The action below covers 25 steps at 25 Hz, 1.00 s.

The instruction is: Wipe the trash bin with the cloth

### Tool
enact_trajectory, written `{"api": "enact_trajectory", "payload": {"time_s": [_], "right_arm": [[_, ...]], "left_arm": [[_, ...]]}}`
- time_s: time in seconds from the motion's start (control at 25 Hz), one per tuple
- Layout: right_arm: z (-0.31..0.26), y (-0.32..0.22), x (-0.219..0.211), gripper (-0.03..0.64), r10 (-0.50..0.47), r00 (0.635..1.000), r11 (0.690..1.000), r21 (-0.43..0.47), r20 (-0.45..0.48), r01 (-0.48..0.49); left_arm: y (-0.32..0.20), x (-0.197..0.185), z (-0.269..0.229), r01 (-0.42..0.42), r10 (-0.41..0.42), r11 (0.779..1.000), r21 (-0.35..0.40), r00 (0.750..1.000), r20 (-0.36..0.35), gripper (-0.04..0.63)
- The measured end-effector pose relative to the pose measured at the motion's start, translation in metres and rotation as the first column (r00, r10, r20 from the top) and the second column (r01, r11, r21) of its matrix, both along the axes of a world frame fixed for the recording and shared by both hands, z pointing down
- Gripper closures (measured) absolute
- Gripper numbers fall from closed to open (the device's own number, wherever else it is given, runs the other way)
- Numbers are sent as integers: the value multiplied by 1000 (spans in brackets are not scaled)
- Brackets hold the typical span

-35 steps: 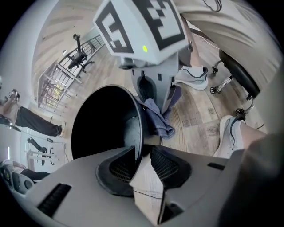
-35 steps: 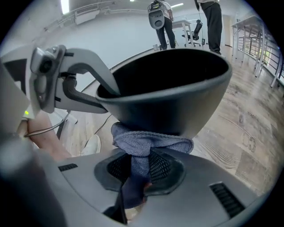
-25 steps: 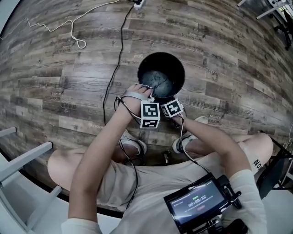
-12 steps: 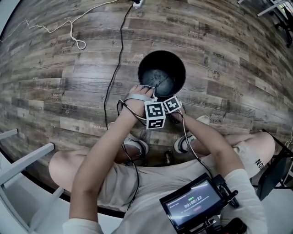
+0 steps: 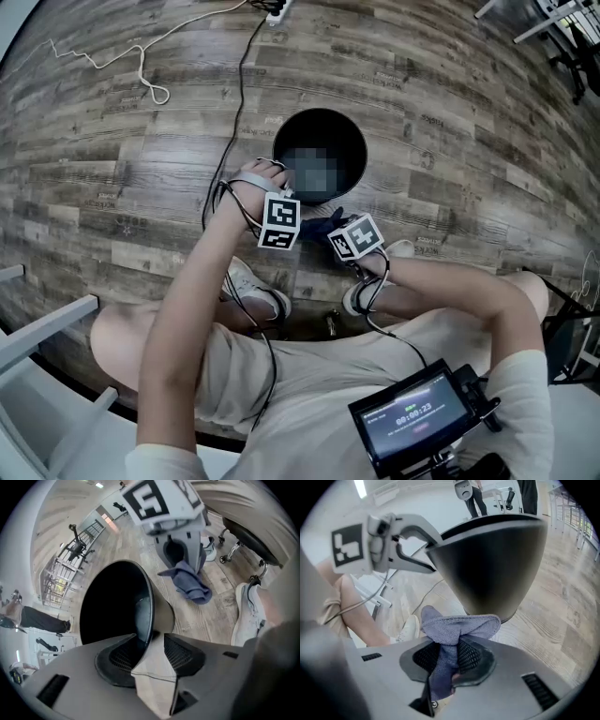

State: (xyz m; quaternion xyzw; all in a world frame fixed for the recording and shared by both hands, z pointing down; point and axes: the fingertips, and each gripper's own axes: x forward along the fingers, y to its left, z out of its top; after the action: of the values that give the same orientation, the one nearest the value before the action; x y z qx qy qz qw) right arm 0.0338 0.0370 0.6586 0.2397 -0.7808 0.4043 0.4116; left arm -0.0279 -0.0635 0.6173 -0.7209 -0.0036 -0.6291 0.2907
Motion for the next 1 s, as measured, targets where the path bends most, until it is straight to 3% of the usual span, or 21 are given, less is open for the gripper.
{"api": "enact_trajectory", "payload": {"time_s": [0.12,0.28,0.6,1.0], "right_arm": [[-41,2,-3,540,10,998,1000,22,62,-11],[-80,-13,-2,540,58,992,997,46,114,-63],[-76,-45,1,541,93,990,991,84,103,-102],[-12,-53,6,540,11,1000,996,91,17,-13]], "left_arm": [[0,0,3,25,-26,999,-20,999,-29,413],[-1,1,2,71,-71,995,-63,997,3,418],[8,10,-1,162,-165,980,-119,986,-22,434],[21,21,-4,59,-65,993,-103,997,-50,479]]}}
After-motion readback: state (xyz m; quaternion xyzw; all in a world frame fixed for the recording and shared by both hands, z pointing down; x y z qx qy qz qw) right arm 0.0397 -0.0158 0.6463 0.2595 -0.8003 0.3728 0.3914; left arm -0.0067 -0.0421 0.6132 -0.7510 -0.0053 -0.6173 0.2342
